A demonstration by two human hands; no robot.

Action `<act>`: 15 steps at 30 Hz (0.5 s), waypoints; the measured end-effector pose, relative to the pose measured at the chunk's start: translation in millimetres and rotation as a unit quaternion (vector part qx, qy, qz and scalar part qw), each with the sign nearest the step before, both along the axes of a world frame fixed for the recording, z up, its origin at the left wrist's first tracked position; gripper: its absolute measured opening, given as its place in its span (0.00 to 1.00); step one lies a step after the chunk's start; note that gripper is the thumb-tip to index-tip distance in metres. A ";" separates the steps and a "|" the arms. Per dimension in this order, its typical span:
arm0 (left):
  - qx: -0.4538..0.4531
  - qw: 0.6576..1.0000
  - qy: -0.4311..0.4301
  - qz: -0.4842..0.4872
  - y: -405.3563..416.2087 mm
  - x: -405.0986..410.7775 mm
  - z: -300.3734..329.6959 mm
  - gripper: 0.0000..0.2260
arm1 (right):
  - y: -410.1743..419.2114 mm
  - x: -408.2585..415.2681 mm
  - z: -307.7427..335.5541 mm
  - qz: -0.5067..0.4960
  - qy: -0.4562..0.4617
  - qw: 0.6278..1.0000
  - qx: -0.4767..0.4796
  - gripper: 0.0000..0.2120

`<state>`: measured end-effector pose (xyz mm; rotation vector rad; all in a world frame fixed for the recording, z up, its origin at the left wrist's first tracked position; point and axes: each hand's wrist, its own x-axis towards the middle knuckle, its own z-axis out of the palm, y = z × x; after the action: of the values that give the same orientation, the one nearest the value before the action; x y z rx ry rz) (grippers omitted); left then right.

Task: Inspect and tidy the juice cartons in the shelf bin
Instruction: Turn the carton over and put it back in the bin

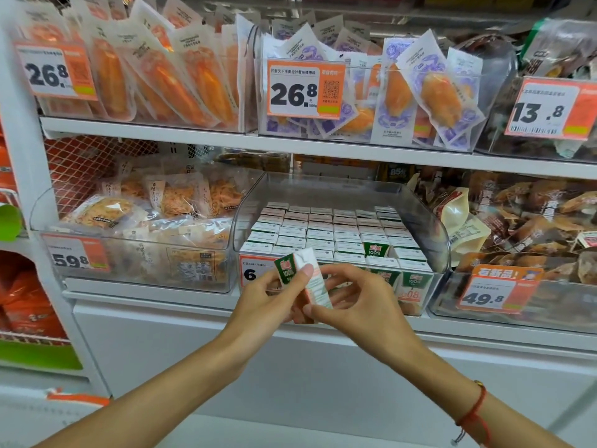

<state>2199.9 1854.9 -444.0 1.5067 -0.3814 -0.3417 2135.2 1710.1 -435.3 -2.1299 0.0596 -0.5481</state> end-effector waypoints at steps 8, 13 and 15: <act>-0.037 0.998 0.045 -0.027 5.8 7.4 0.6 0.14 | -13.1 4.4 5.6 0.070 0.157 0.975 0.137 0.20; -0.033 0.998 -0.004 -0.046 8.2 6.5 2.3 0.22 | -15.6 0.4 1.8 0.213 0.216 0.935 0.181 0.19; -0.025 0.998 -0.025 -0.042 9.4 5.8 2.6 0.21 | -14.4 0.9 -0.5 0.190 0.195 0.946 0.178 0.19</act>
<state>2205.6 1864.3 -441.4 1.4541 -0.4903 -0.3587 2136.1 1695.8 -435.8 -1.8005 -0.0301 0.1120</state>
